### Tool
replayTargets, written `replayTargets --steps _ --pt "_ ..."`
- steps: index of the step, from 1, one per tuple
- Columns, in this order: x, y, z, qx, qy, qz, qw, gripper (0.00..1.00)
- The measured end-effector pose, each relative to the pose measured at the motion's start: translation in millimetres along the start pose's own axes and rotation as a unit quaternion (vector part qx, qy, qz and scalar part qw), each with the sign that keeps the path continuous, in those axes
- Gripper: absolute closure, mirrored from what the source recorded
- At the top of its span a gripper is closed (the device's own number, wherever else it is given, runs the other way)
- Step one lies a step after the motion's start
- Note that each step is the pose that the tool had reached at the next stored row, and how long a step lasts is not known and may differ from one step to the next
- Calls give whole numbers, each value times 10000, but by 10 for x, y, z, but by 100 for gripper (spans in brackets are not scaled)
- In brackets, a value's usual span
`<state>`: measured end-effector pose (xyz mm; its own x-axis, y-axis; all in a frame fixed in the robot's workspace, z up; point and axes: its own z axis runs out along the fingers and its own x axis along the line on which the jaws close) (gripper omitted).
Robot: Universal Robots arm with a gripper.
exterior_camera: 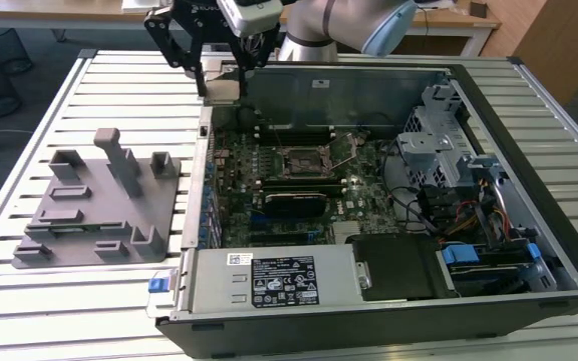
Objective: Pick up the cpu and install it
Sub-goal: 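Pick up the cpu and move it towards the insertion slot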
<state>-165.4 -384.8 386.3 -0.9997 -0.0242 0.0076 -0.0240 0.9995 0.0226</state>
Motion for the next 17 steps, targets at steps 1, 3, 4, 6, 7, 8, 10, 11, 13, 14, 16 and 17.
replayTargets --steps 1,3,4,6,7,8,10,11,13,14,16,17 --pt "-16 6 2 0 0 12 10000 47" --pt "-49 17 5 0 -1 37 10000 47" --pt "-64 20 7 0 -1 51 10000 47" --pt "-134 31 14 -1 -2 96 10000 47" --pt "-156 36 15 -1 -2 104 9999 47" --pt "-179 41 18 -1 -3 111 9999 47" --pt "-227 54 22 -1 -3 125 9999 47" --pt "-250 60 23 -1 -3 131 9999 47" --pt "-299 73 26 -1 -3 142 9999 47" --pt "-320 76 28 -1 -3 150 9999 47" --pt "-360 77 31 -1 -4 167 9999 47" --pt "-380 77 34 -1 -4 175 9998 47"
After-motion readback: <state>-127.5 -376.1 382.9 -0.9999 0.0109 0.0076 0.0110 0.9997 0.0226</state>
